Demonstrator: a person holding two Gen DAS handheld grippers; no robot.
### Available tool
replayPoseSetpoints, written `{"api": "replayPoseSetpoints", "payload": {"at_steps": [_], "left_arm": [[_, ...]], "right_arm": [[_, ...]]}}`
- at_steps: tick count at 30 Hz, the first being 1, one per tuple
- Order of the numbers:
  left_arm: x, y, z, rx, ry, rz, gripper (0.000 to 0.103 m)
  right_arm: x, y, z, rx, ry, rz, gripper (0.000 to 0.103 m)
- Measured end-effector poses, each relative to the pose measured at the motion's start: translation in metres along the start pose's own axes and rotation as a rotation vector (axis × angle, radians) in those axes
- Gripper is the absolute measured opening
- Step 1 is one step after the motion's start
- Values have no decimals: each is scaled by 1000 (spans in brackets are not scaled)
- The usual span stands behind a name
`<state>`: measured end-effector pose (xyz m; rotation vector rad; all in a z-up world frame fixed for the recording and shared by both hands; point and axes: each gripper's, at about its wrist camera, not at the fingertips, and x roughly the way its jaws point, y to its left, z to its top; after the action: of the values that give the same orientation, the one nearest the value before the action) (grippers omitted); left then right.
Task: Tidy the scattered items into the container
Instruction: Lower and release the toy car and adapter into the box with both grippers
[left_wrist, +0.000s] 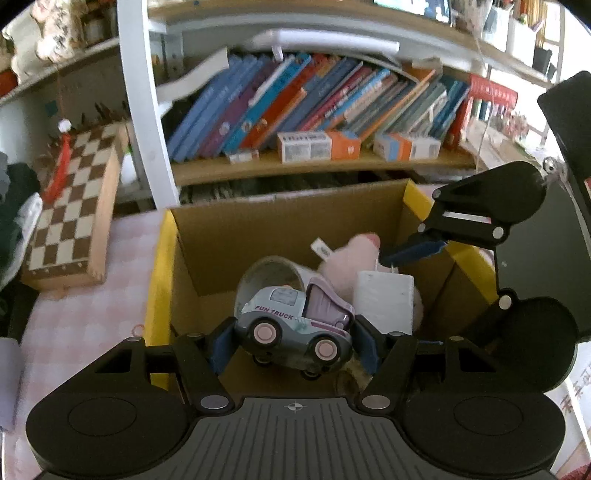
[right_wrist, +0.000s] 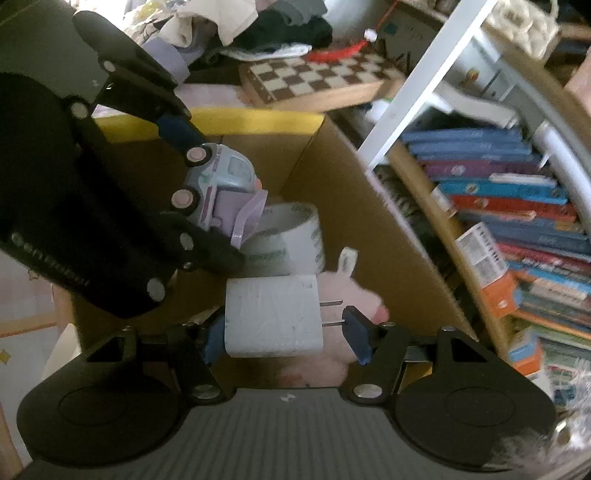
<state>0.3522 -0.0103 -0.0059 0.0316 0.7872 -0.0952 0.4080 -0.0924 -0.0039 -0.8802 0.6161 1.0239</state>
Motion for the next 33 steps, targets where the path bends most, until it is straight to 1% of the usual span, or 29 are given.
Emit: {"api": "replayPoseSetpoints", "payload": {"at_steps": [4,6,10,19,23,26,28,33], "left_arm": [[11,3,0,-44,45,-22,66],[15,2,0,-51,62,-25,66],[20,-3,-1,-39,87,-27,66],[22,-7,2,-36,103,-15,67],[19,-8,1,-27,98,10,67],[12,-9,1,-18,84,21,70],[4,-10,1,-8,64,22,72],[-17,-16,3,9,6,17,73]], "right_arm": [[16,-7,-4,43,41,58,63],[17,-7,-6,40,42,71,63],[18,-5,-5,26,47,81,63],[20,-4,-6,3,55,79,64],[18,-5,-7,12,47,80,64],[17,-5,-7,21,38,71,70],[14,-6,-8,32,29,52,74],[-3,-8,-9,57,-11,20,74]]}}
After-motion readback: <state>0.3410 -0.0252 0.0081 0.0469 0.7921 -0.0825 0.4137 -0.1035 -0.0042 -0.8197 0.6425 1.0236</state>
